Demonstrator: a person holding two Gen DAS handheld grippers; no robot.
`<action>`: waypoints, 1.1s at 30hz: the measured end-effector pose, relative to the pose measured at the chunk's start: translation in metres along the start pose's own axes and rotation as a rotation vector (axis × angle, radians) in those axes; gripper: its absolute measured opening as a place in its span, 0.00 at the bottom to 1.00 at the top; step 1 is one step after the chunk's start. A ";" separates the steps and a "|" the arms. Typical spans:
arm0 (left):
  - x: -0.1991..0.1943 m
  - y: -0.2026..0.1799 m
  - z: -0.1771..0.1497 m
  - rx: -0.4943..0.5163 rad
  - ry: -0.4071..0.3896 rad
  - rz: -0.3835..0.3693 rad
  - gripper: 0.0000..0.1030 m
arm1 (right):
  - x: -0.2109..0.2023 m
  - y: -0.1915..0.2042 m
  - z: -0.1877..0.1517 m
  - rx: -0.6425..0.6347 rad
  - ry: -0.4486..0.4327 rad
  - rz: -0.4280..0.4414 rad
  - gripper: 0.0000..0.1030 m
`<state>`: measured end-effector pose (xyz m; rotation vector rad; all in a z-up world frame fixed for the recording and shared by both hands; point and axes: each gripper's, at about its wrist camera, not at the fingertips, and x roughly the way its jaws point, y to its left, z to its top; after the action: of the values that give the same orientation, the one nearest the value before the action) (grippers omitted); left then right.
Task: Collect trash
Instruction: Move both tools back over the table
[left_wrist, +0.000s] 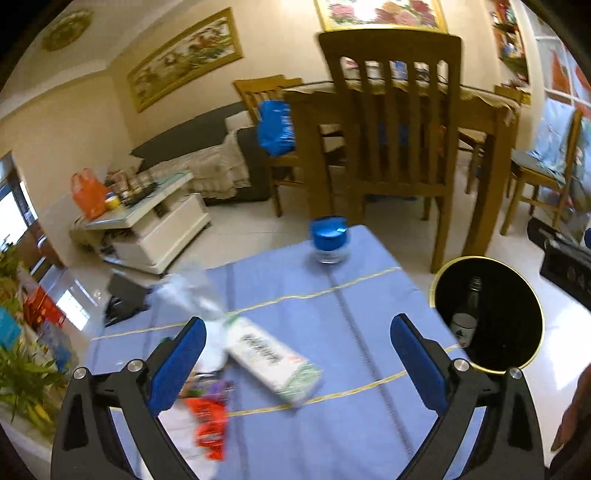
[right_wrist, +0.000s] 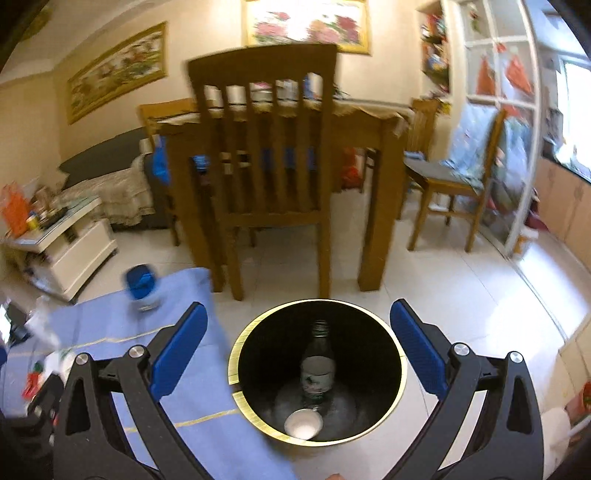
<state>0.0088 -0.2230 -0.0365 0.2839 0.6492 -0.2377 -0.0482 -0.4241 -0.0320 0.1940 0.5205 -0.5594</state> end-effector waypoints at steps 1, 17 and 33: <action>-0.003 0.008 0.000 -0.011 0.001 0.006 0.94 | -0.010 0.013 -0.002 -0.019 -0.006 0.030 0.95; -0.045 0.198 -0.047 -0.266 -0.006 0.235 0.94 | -0.111 0.209 -0.016 -0.324 -0.098 0.178 0.95; -0.046 0.230 -0.064 -0.312 0.014 0.239 0.94 | -0.122 0.233 -0.012 -0.353 -0.115 0.195 0.95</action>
<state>0.0079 0.0188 -0.0141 0.0616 0.6494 0.0947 -0.0129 -0.1708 0.0294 -0.1222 0.4736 -0.2804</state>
